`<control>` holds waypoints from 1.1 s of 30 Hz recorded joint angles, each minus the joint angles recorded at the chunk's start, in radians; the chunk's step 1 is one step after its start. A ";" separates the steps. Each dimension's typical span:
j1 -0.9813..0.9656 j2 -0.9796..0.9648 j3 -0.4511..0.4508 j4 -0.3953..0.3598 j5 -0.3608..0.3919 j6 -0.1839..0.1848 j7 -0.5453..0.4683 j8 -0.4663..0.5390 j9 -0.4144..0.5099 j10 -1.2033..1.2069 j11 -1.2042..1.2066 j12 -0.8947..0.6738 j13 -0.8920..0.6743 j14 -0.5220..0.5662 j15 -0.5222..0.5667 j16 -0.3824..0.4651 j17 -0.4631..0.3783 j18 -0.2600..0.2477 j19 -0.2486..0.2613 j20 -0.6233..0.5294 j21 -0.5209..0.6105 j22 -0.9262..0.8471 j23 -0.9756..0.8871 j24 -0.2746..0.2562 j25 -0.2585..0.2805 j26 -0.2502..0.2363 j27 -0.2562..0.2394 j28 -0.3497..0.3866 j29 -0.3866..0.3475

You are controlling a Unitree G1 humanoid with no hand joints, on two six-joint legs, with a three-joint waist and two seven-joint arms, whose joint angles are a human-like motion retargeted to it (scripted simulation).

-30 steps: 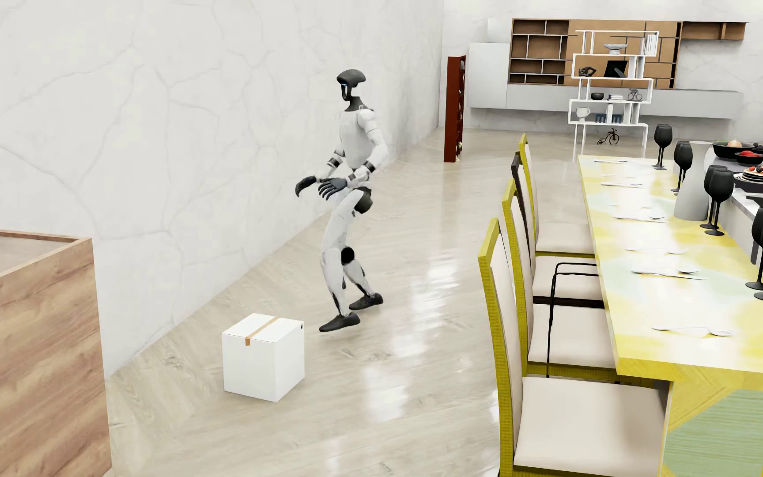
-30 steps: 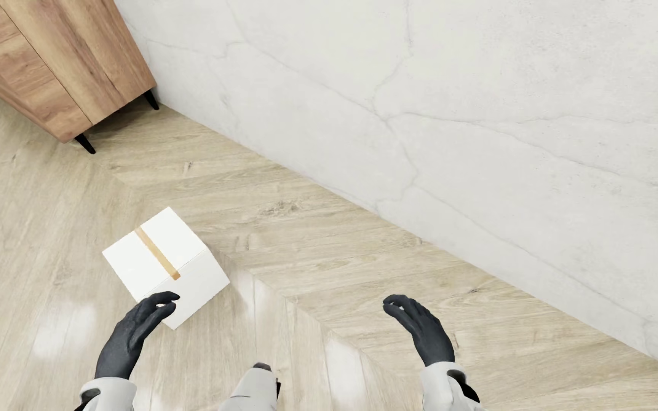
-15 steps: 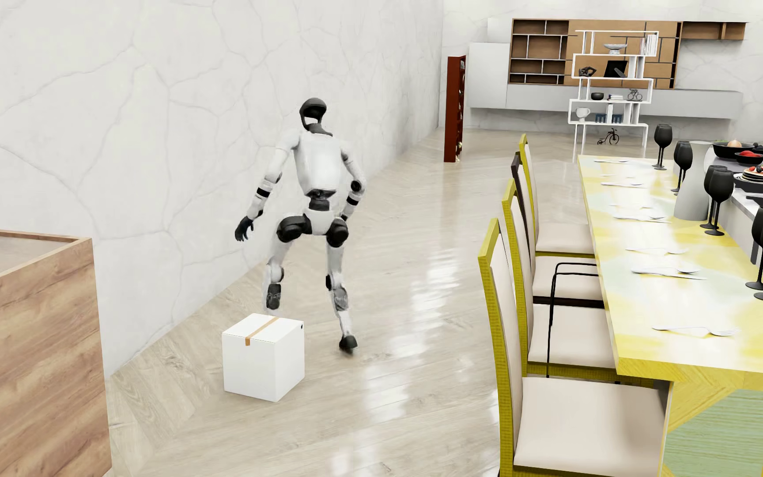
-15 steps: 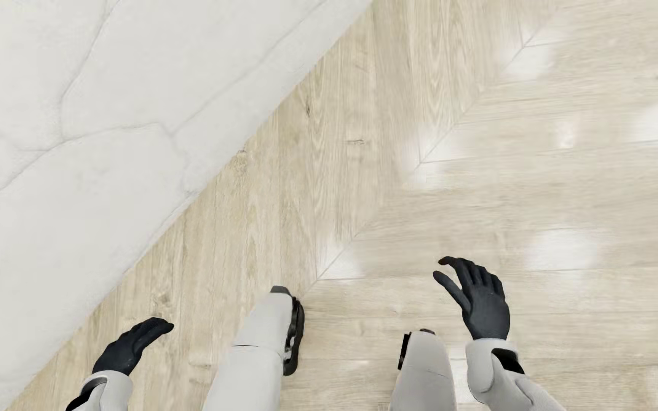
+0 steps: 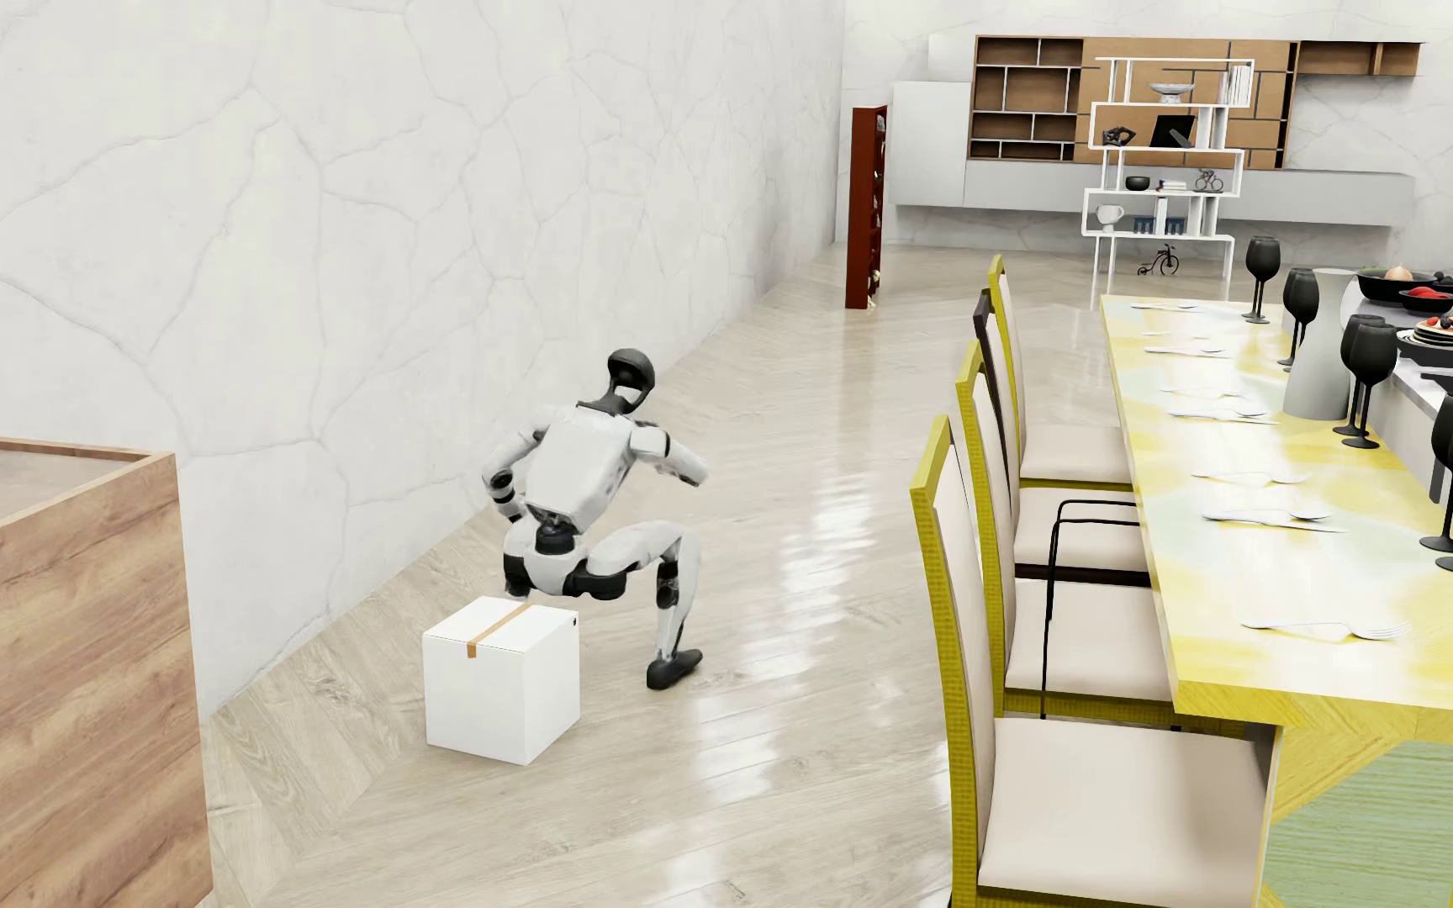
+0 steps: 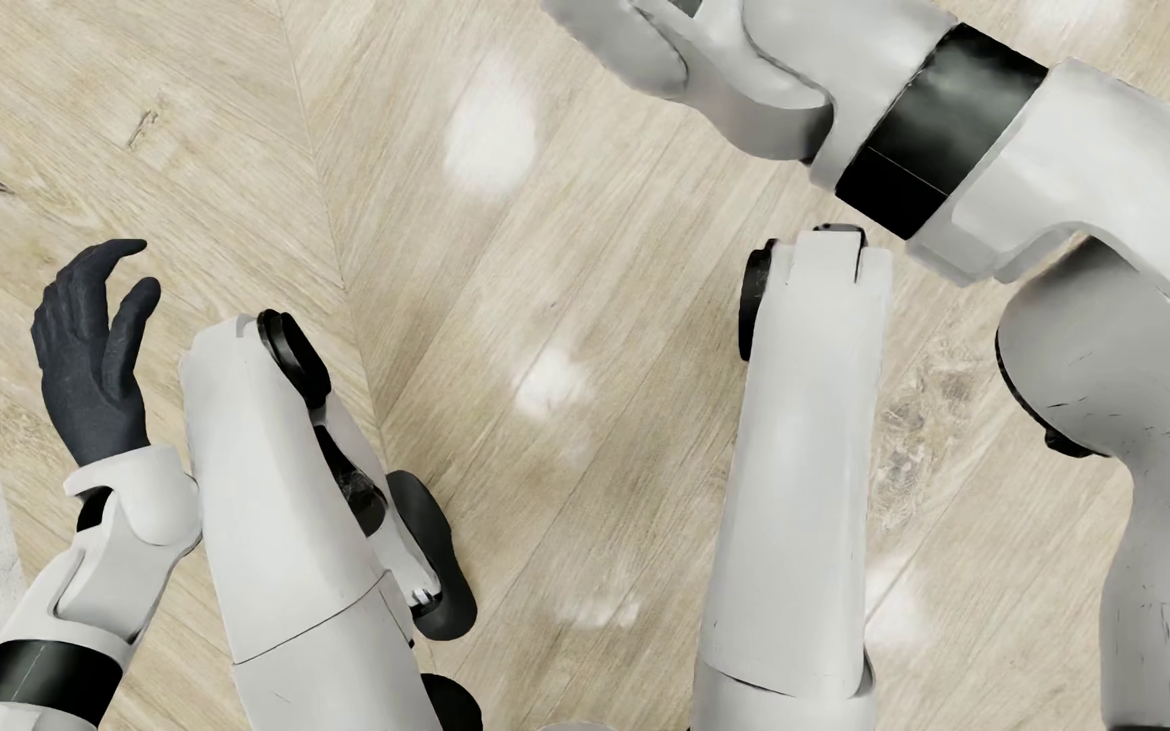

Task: Rest on the white box

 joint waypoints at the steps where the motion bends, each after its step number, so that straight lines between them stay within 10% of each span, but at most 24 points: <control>1: 0.008 0.022 0.004 -0.002 -0.020 0.007 -0.013 0.009 0.000 0.018 0.013 -0.004 0.147 0.019 0.001 0.002 -0.005 -0.011 0.032 -0.007 -0.051 -0.043 -0.037 0.027 -0.016 0.005 0.015 -0.018 0.000; 4: 0.076 0.141 0.021 -0.008 -0.056 0.005 -0.019 0.002 -0.024 0.035 0.002 -0.015 0.805 0.097 0.009 -0.011 0.014 -0.044 0.047 -0.075 -0.293 -0.122 -0.192 0.097 -0.090 0.022 -0.005 -0.129 0.019; 7: -0.007 0.268 0.036 -0.051 -0.090 0.021 -0.096 -0.012 -0.043 0.059 -0.009 -0.029 1.117 0.267 -0.002 -0.024 0.035 -0.043 0.055 -0.156 -0.527 -0.227 -0.429 0.185 -0.131 0.128 0.000 -0.145 0.085; 12: 0.033 0.387 0.080 -0.230 -0.170 -0.005 -0.086 -0.010 -0.098 -0.145 -0.034 -0.118 1.526 0.384 0.100 -0.065 0.113 -0.088 0.123 -0.335 -0.777 -0.314 -0.491 0.266 -0.279 -0.083 -0.129 -0.598 0.416; 14: 0.117 0.392 0.089 -0.254 -0.173 -0.023 -0.081 0.002 -0.116 -0.210 -0.030 -0.157 1.572 0.385 0.056 -0.078 0.163 -0.074 0.134 -0.381 -0.783 -0.226 -0.395 0.288 -0.314 -0.097 -0.153 -0.704 0.431; 17: 0.140 0.458 0.088 -0.276 -0.188 -0.026 -0.071 -0.036 -0.126 -0.217 -0.086 -0.188 1.546 0.406 0.078 -0.078 0.198 -0.039 0.096 -0.437 -0.769 -0.100 -0.251 0.261 -0.316 -0.105 -0.103 -0.599 0.306; 20: 0.163 0.464 0.086 -0.270 -0.192 -0.040 -0.072 -0.047 -0.145 -0.213 -0.081 -0.218 1.524 0.376 0.089 -0.064 0.185 -0.021 0.107 -0.466 -0.764 -0.062 -0.209 0.255 -0.314 -0.140 -0.127 -0.681 0.359; 33: 0.114 0.384 0.067 -0.250 -0.171 -0.050 -0.098 -0.017 -0.185 -0.188 -0.062 -0.201 1.445 0.348 0.085 -0.111 0.215 -0.042 0.093 -0.447 -0.722 0.025 -0.123 0.258 -0.303 -0.071 -0.117 -0.521 0.314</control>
